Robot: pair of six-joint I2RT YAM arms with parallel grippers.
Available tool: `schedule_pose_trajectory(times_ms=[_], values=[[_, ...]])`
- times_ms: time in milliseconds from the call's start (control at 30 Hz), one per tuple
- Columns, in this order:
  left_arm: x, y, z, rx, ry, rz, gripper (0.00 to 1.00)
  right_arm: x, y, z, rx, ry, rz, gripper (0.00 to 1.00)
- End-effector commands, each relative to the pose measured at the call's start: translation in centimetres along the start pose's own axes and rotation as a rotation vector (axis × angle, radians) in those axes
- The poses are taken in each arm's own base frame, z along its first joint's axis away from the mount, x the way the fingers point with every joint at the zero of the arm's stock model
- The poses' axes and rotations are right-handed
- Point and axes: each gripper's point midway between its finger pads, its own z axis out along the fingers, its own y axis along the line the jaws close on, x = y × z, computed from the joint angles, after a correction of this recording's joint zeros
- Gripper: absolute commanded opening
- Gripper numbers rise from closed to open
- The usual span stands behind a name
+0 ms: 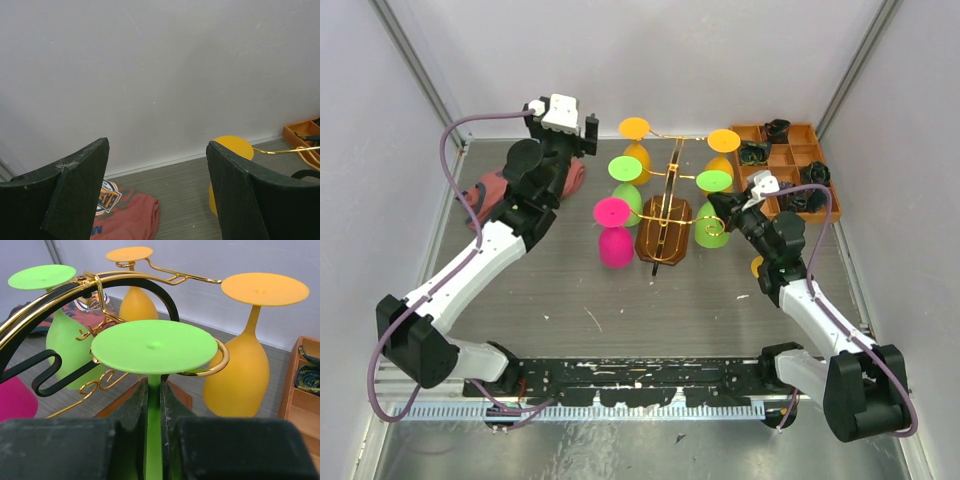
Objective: Place the wine glass upside down on the wine glass rack
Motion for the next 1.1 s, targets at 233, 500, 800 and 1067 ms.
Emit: schedule_pose_trajectory(times_ms=[233,500,800,1067], values=[[-1.3,0.3,0.9,-0.015,-0.033,0.012,0.85,-2.2,-2.3,0.8,0.113,-0.091,-0.021,0.01],[-1.2,0.2,1.1,-0.014,-0.029,0.012,0.85,-1.6,-4.5,0.1,0.244,-0.091,-0.01,0.01],[-1.0,0.1,1.2,-0.013,-0.025,0.008,0.85,-1.2,-4.2,0.6,0.217,-0.114,-0.002,0.01],[-0.9,0.1,1.1,-0.013,-0.021,0.01,0.85,-1.3,-5.2,0.9,0.259,-0.12,-0.033,0.01]])
